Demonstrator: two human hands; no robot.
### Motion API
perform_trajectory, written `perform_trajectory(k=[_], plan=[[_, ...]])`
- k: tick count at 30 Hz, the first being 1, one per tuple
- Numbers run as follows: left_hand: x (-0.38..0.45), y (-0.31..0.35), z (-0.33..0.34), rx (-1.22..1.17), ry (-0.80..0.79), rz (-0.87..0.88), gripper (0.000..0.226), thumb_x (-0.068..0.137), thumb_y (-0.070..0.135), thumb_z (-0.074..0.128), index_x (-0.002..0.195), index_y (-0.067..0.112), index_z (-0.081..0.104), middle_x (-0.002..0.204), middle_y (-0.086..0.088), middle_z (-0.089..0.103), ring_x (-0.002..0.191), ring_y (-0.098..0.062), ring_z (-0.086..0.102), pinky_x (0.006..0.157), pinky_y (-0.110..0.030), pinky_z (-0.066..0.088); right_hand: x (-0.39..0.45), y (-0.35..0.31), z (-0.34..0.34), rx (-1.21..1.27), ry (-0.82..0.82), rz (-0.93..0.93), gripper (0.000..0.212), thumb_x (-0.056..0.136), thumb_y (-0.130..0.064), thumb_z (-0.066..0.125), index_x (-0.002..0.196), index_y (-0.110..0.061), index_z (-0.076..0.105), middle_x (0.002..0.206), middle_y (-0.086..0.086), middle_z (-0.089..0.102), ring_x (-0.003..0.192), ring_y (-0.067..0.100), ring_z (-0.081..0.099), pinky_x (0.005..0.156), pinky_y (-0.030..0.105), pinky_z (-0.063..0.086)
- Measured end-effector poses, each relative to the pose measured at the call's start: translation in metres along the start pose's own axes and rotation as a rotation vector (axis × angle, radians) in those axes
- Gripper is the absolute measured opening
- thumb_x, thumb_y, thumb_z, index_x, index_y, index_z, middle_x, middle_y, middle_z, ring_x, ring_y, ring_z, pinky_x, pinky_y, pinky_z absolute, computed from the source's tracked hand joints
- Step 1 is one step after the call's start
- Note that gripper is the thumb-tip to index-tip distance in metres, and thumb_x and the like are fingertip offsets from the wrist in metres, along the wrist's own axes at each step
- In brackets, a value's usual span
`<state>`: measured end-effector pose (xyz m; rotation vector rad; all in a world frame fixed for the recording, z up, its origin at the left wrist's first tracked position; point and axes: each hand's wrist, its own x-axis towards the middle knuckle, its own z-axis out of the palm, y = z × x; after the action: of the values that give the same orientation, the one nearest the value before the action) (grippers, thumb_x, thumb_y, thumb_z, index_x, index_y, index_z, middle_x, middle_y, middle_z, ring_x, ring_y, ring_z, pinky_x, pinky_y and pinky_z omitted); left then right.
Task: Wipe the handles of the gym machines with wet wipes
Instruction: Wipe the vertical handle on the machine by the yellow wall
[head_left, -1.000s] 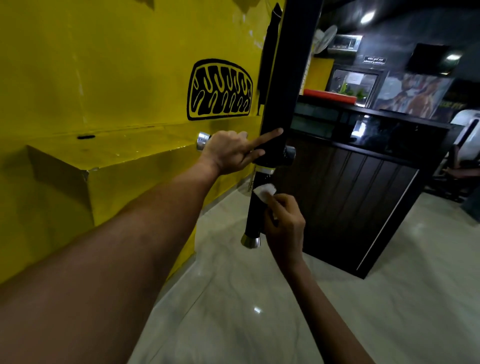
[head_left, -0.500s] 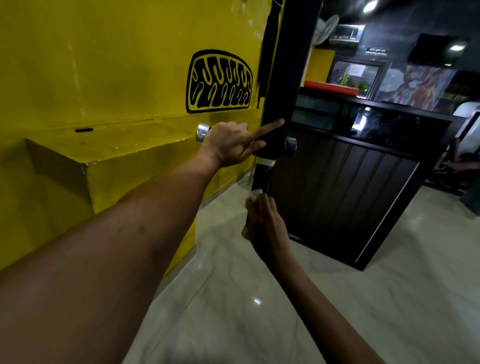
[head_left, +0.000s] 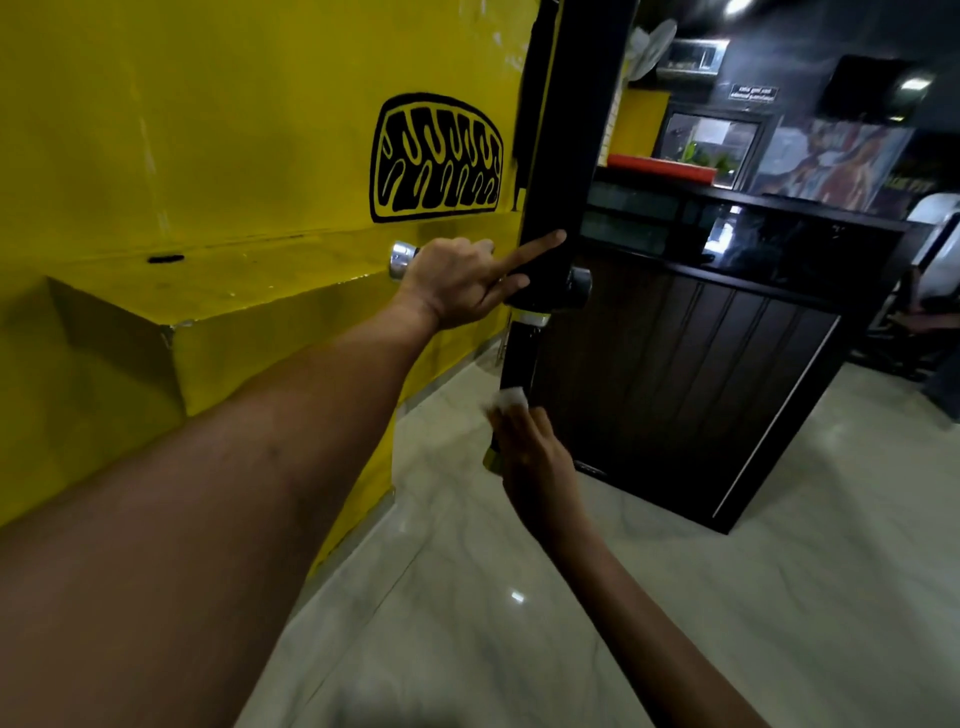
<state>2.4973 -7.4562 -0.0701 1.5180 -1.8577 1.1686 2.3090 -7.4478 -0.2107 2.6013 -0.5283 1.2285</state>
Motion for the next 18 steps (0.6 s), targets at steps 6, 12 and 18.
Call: perform_trajectory(k=[6, 12, 18], plan=[[0.001, 0.000, 0.003, 0.017, 0.015, 0.013, 0.052, 0.097, 0.055, 0.002, 0.144, 0.034, 0.012, 0.060, -0.011, 0.047, 0.044, -0.019, 0.037, 0.044, -0.025, 0.028, 0.028, 0.006, -0.027, 0.125, 0.126, 0.033, 0.044, 0.074, 0.008, 0.072, 0.111, -0.005, 0.054, 0.085, 0.015, 0.056, 0.061, 0.020, 0.057, 0.049, 0.025, 0.052], [0.001, 0.001, 0.004, 0.003, 0.024, 0.022, 0.051, 0.098, 0.054, 0.003, 0.144, 0.034, 0.014, 0.060, -0.011, 0.049, 0.045, -0.018, 0.035, 0.045, -0.025, 0.026, 0.054, 0.004, -0.022, 0.054, 0.188, 0.037, 0.054, 0.068, 0.015, 0.072, 0.109, -0.006, 0.045, 0.090, 0.023, 0.060, 0.066, 0.034, 0.061, 0.046, 0.034, 0.054], [0.001, -0.001, 0.004, -0.002, 0.030, 0.016, 0.051, 0.097, 0.055, 0.002, 0.143, 0.034, 0.013, 0.058, -0.011, 0.047, 0.043, -0.020, 0.039, 0.043, -0.024, 0.029, -0.010, 0.004, 0.007, 0.068, 0.017, 0.002, 0.036, 0.080, 0.004, 0.059, 0.115, -0.004, 0.059, 0.113, 0.007, 0.041, 0.079, 0.018, 0.052, 0.062, 0.025, 0.054]])
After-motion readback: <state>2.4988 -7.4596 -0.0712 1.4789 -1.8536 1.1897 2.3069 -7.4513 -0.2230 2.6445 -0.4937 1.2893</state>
